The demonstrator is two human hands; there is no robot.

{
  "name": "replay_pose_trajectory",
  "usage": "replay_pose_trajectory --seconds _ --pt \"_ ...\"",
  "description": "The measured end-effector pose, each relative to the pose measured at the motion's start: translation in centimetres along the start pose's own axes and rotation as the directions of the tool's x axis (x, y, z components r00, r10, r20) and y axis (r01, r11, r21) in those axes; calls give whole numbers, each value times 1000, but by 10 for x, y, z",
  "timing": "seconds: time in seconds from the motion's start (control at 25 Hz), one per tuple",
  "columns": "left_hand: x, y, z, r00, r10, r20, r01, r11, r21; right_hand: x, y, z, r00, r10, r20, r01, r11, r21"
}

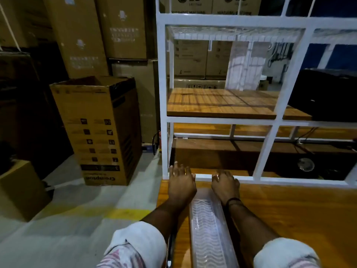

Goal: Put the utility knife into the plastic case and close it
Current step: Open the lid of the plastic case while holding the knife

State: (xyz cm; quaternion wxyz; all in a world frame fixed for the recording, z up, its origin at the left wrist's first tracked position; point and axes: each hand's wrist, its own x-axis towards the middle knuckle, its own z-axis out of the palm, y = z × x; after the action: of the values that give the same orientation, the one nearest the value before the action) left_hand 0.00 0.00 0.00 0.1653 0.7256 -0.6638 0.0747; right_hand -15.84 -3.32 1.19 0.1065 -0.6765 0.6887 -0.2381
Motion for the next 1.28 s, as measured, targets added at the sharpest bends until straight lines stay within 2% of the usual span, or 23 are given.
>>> replay_pose_trajectory --seconds 0.12,0.28,0.4,0.52,0.68,0.8,0.96,1.28 --pt "-9 3 14 999 -53 -11 53 999 -1 -3 8 14 994 92 62 -96 993 71" --pt "-20 7 30 996 -86 -10 85 996 -15 -9 19 30 979 147 139 -157 986 62" --pt "-20 9 33 984 -178 25 179 978 -103 -9 18 32 974 201 99 -213 968 130" --pt "-23 12 33 987 -160 13 161 980 -120 -9 17 35 975 177 137 -189 979 79" --pt "-22 10 36 979 -200 47 205 968 -142 -8 18 36 982 179 60 -186 971 149" --pt "-23 11 34 981 -191 40 195 966 -170 -8 17 34 979 172 112 -186 973 136" --pt "-24 9 37 986 -160 48 164 979 -124 -7 20 35 974 160 163 -175 981 82" --pt "-21 6 46 982 -179 56 186 971 -150 -7 20 36 986 116 117 -124 990 63"
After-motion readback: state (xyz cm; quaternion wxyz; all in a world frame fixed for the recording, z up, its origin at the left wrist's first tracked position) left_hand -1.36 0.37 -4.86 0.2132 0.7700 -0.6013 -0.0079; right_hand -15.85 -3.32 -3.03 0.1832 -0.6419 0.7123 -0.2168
